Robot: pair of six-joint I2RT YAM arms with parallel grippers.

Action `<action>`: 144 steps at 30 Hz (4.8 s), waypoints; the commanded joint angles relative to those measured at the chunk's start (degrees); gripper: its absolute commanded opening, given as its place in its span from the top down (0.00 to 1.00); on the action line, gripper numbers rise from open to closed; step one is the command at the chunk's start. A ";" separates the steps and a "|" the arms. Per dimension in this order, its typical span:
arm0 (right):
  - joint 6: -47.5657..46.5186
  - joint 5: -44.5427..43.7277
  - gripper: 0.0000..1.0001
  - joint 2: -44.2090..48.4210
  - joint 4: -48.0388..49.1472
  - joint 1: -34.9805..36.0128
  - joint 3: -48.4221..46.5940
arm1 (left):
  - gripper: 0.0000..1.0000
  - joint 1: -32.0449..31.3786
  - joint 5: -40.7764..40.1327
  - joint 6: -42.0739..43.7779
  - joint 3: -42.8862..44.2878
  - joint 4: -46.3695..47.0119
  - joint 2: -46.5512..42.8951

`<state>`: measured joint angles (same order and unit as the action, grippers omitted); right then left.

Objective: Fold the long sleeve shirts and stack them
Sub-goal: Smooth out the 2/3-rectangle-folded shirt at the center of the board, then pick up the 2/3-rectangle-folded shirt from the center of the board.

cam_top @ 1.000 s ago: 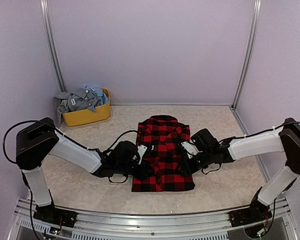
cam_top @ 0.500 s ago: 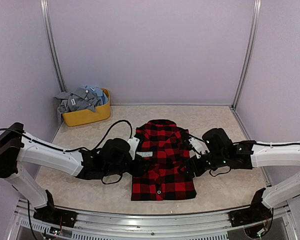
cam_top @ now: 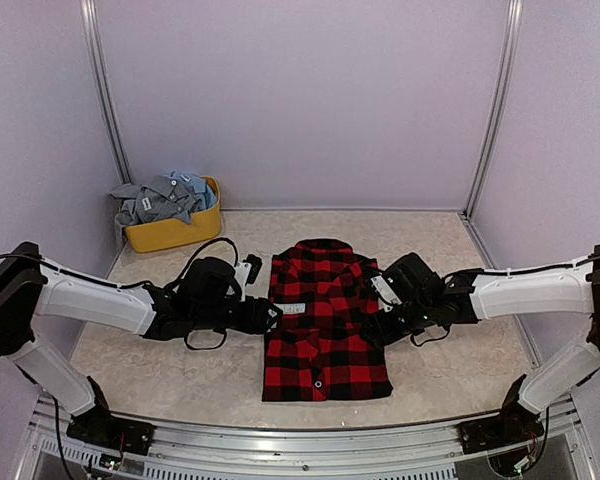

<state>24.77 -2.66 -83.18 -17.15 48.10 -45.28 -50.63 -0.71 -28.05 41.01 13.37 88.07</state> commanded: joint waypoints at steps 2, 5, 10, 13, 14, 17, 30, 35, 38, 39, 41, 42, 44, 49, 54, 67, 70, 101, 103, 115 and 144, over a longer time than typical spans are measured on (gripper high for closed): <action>1.66 1.86 0.36 -0.53 -1.05 -1.93 -0.86 | 0.52 0.89 8.53 -2.80 0.05 -1.50 3.65; 1.78 2.57 0.39 -1.38 -0.96 -2.28 -0.82 | 0.57 1.70 10.06 -3.26 0.47 -1.64 6.31; 1.97 5.11 0.41 -2.93 0.15 -2.72 -0.35 | 0.58 1.85 12.33 -3.16 1.07 -0.86 8.89; 1.70 5.65 0.43 -4.01 1.06 -3.22 -0.34 | 0.61 1.85 14.00 -3.14 1.26 0.24 9.92; 1.68 5.91 0.43 -4.32 1.33 -3.42 -0.42 | 0.61 1.85 14.28 -3.15 1.33 0.41 10.20; 1.36 6.36 0.44 -5.41 1.99 -3.88 -0.67 | 0.62 1.85 15.35 -3.15 1.18 1.26 10.75; 0.26 7.62 0.80 -7.42 3.06 -4.35 -1.46 | 0.93 2.97 18.98 -3.19 1.56 3.83 12.56; 0.09 7.11 1.00 -5.77 1.66 -4.35 -1.74 | 1.00 3.08 19.56 -3.06 1.70 3.29 11.14; -0.03 6.12 1.00 -3.78 0.10 -4.37 -1.93 | 1.00 3.09 19.34 -2.90 1.68 2.50 9.21; -0.11 5.59 1.00 -3.08 -0.63 -4.35 -2.19 | 1.00 3.08 19.22 -2.82 1.76 2.09 8.69; -0.37 4.44 1.00 -1.98 -2.57 -4.45 -3.00 | 1.00 3.08 18.65 -2.44 2.40 0.48 7.60; -0.58 3.89 1.00 -1.46 -3.35 -4.40 -3.45 | 1.00 3.08 18.32 -2.30 2.68 -0.23 6.83; -0.98 3.13 1.00 -0.53 -4.56 -4.42 -4.41 | 1.00 3.08 17.71 -1.85 3.32 -1.49 5.83; -2.25 1.07 1.00 -0.17 -5.79 -5.61 -6.14 | 1.00 3.59 15.11 -0.14 5.21 -3.96 4.05; -4.18 0.57 1.00 -2.53 -4.51 -8.14 -6.49 | 1.00 5.36 14.27 0.46 6.01 -3.87 6.58; -7.11 0.16 0.92 -15.17 1.50 -10.64 -8.24 | 0.92 4.84 8.10 -0.16 8.35 -2.60 18.20; -7.02 -1.35 0.79 -14.68 1.30 -10.60 -7.65 | 0.79 3.75 4.10 0.16 8.45 -4.02 18.28; -4.01 -0.50 0.38 13.69 4.34 13.94 13.03 | 0.38 -15.96 2.41 22.61 -13.90 2.73 -10.68; -4.31 -1.10 0.38 12.49 4.43 14.42 13.02 | 0.39 -17.77 0.17 25.00 -13.44 2.82 -9.41; -2.85 0.48 0.45 6.44 4.03 14.48 12.40 | 0.43 -20.95 -7.70 36.50 -8.72 2.82 -2.98; -0.34 4.99 0.34 15.46 0.96 13.70 11.52 | 0.95 -20.87 -9.30 41.73 0.75 -7.39 13.62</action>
<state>23.49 0.32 -69.52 -14.28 62.08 -32.77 -71.35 -9.98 14.55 41.82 9.58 99.50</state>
